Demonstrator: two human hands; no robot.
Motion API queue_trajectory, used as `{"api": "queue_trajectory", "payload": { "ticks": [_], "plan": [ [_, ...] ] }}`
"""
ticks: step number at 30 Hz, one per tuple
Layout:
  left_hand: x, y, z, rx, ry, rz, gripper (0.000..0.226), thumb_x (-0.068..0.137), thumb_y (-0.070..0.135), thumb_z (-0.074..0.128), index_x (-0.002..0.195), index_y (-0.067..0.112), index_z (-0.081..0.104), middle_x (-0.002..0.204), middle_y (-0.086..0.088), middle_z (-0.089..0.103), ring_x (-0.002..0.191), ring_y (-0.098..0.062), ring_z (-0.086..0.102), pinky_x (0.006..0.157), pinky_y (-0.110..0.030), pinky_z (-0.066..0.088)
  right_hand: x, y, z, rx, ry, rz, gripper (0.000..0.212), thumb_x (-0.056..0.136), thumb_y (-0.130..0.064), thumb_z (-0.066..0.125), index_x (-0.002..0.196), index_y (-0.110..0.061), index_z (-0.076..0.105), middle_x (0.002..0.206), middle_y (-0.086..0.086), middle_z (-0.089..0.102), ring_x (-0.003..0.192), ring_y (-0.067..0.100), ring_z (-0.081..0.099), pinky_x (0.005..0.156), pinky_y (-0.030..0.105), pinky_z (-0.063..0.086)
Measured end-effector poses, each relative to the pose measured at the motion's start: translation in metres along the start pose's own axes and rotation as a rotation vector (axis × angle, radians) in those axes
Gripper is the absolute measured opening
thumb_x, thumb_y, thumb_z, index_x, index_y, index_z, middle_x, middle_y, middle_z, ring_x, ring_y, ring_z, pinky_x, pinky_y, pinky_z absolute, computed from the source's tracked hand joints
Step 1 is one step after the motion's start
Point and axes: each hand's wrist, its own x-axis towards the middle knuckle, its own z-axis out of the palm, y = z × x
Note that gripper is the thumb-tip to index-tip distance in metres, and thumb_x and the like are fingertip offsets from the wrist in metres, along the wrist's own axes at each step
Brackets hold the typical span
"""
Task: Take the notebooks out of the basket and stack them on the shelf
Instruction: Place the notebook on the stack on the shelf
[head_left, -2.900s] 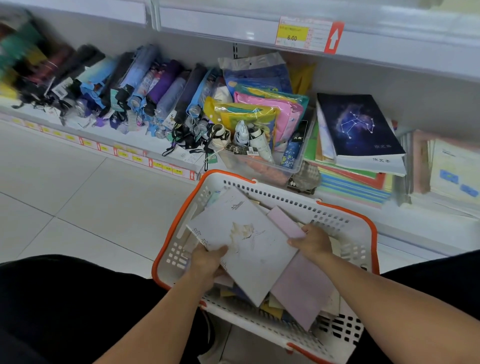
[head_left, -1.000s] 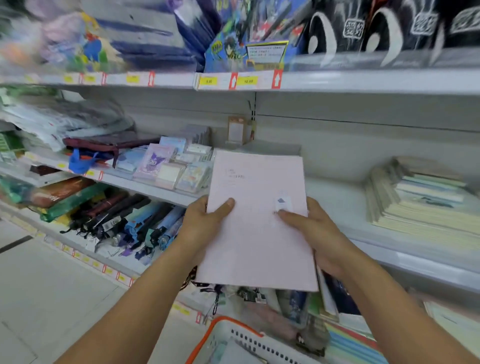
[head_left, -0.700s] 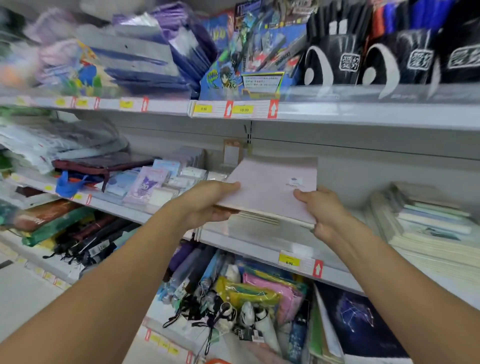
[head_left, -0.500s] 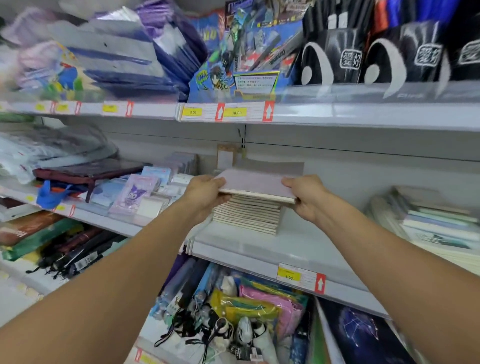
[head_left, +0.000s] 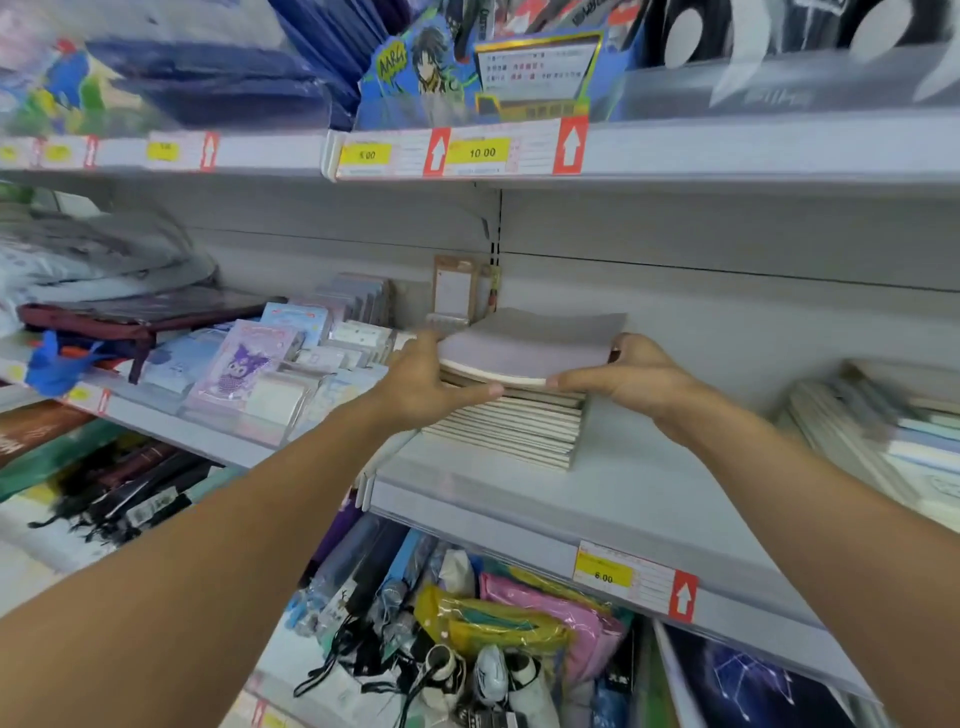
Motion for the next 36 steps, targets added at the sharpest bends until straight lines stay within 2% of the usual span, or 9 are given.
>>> {"api": "queue_trajectory", "payload": {
  "ticks": [4, 8, 11, 14, 17, 22, 27, 32, 36],
  "plan": [
    [0.01, -0.004, 0.005, 0.362, 0.128, 0.048, 0.094, 0.075, 0.069, 0.063, 0.145, 0.015, 0.029, 0.142, -0.013, 0.041, 0.133, -0.031, 0.034, 0.109, -0.043, 0.034, 0.002, 0.011, 0.002, 0.0, 0.055, -0.009, 0.039, 0.072, -0.023, 0.086, 0.105, -0.018, 0.066, 0.105, -0.006, 0.071, 0.096, 0.007, 0.066, 0.074, 0.017, 0.048],
    [0.008, 0.0, 0.01, 0.599, 0.19, -0.002, 0.099, 0.075, 0.083, 0.042, 0.144, 0.015, 0.028, 0.137, -0.02, 0.038, 0.127, -0.036, 0.033, 0.103, -0.046, 0.035, 0.002, 0.021, 0.009, 0.0, 0.096, -0.035, 0.02, 0.08, -0.025, 0.081, 0.089, -0.023, 0.064, 0.102, -0.009, 0.071, 0.096, 0.008, 0.067, 0.085, 0.022, 0.051],
    [0.008, -0.001, 0.012, 0.694, 0.283, -0.015, 0.103, 0.071, 0.087, 0.039, 0.14, 0.011, 0.032, 0.13, -0.017, 0.036, 0.121, -0.034, 0.034, 0.101, -0.044, 0.035, -0.001, 0.022, 0.015, -0.033, 0.118, -0.072, 0.016, 0.085, -0.027, 0.077, 0.082, -0.026, 0.061, 0.092, -0.013, 0.068, 0.088, 0.005, 0.065, 0.078, 0.019, 0.048],
    [0.012, -0.004, 0.012, 0.326, 0.165, -0.014, 0.094, 0.078, 0.073, 0.053, 0.143, 0.01, 0.027, 0.14, -0.011, 0.037, 0.133, -0.031, 0.034, 0.108, -0.042, 0.034, -0.002, 0.025, 0.016, -0.081, 0.155, -0.094, 0.021, 0.09, -0.028, 0.071, 0.076, -0.029, 0.056, 0.079, -0.017, 0.061, 0.077, 0.003, 0.06, 0.066, 0.016, 0.043],
    [0.012, -0.001, 0.013, -0.054, 0.09, -0.003, 0.073, 0.087, 0.045, 0.066, 0.141, 0.01, 0.033, 0.125, 0.001, 0.051, 0.116, -0.016, 0.05, 0.094, -0.03, 0.041, 0.0, 0.029, 0.017, -0.141, 0.162, -0.106, 0.008, 0.092, -0.031, 0.069, 0.089, -0.027, 0.062, 0.096, -0.009, 0.069, 0.095, 0.015, 0.065, 0.087, 0.03, 0.052],
    [0.015, -0.005, 0.02, -0.101, 0.274, 0.012, 0.071, 0.081, 0.044, 0.074, 0.137, 0.012, 0.045, 0.128, -0.003, 0.059, 0.117, -0.022, 0.055, 0.095, -0.032, 0.046, 0.003, 0.032, 0.023, -0.209, 0.196, -0.091, 0.033, 0.089, -0.031, 0.071, 0.113, -0.011, 0.064, 0.111, 0.001, 0.07, 0.102, 0.02, 0.065, 0.094, 0.038, 0.052],
    [0.023, -0.012, 0.018, -0.094, 0.215, -0.012, 0.07, 0.084, 0.048, 0.068, 0.139, 0.014, 0.042, 0.13, -0.005, 0.057, 0.118, -0.025, 0.054, 0.1, -0.039, 0.046, 0.006, 0.034, 0.026, -0.358, 0.191, -0.093, 0.032, 0.1, -0.032, 0.055, 0.118, -0.006, 0.052, 0.102, -0.001, 0.06, 0.095, 0.019, 0.053, 0.072, 0.025, 0.039],
    [0.028, -0.019, 0.021, -0.139, 0.011, -0.045, 0.08, 0.091, 0.036, 0.063, 0.148, 0.01, 0.013, 0.144, -0.012, 0.038, 0.132, -0.029, 0.042, 0.111, -0.044, 0.036, 0.004, 0.037, 0.029, -0.342, 0.079, -0.029, 0.059, 0.103, -0.033, 0.044, 0.149, -0.004, 0.021, 0.145, 0.01, 0.048, 0.132, 0.028, 0.046, 0.098, 0.024, 0.035],
    [-0.011, -0.004, 0.039, -0.061, 0.345, 0.058, 0.075, 0.095, 0.03, 0.06, 0.149, 0.005, 0.015, 0.15, -0.013, 0.03, 0.139, -0.027, 0.031, 0.116, -0.032, 0.024, -0.026, 0.027, 0.035, -0.391, 0.264, -0.192, 0.052, 0.102, -0.028, 0.049, 0.144, -0.002, 0.031, 0.145, 0.014, 0.043, 0.127, 0.025, 0.048, 0.109, 0.031, 0.037]
  ]
}}
